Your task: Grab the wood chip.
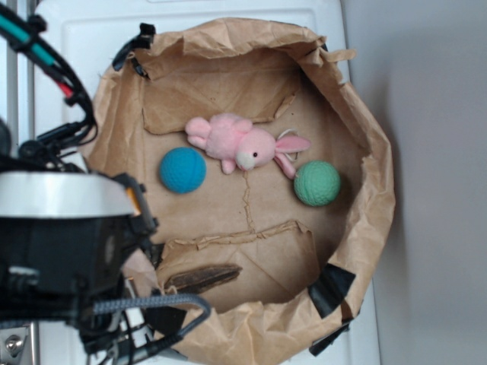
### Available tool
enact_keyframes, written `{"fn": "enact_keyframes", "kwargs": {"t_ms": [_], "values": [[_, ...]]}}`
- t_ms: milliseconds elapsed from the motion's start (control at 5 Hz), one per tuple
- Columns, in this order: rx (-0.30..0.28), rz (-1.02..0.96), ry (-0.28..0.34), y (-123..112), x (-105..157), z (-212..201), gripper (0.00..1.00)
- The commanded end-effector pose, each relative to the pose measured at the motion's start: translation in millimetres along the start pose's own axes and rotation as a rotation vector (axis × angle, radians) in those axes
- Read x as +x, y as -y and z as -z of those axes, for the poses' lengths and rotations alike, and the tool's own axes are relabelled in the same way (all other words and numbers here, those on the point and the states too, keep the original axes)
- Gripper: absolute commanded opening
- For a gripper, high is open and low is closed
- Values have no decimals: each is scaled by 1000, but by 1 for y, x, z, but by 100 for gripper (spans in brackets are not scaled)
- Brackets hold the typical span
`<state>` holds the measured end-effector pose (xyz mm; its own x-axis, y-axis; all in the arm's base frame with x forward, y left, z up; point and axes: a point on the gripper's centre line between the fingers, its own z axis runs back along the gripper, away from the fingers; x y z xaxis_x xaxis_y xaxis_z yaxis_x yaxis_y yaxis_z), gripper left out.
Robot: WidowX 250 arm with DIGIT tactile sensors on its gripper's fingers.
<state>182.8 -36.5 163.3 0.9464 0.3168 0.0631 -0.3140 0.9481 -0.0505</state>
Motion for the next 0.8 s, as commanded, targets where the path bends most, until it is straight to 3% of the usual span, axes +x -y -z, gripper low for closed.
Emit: {"fn": "enact_keyframes", "kwargs": {"t_ms": [0,400,600], "values": [[-37,-35,25,2,25,-13,100],[-20,-72,6,-2,81,-3,100],[-6,-77,23,-6,96,14,100]]}}
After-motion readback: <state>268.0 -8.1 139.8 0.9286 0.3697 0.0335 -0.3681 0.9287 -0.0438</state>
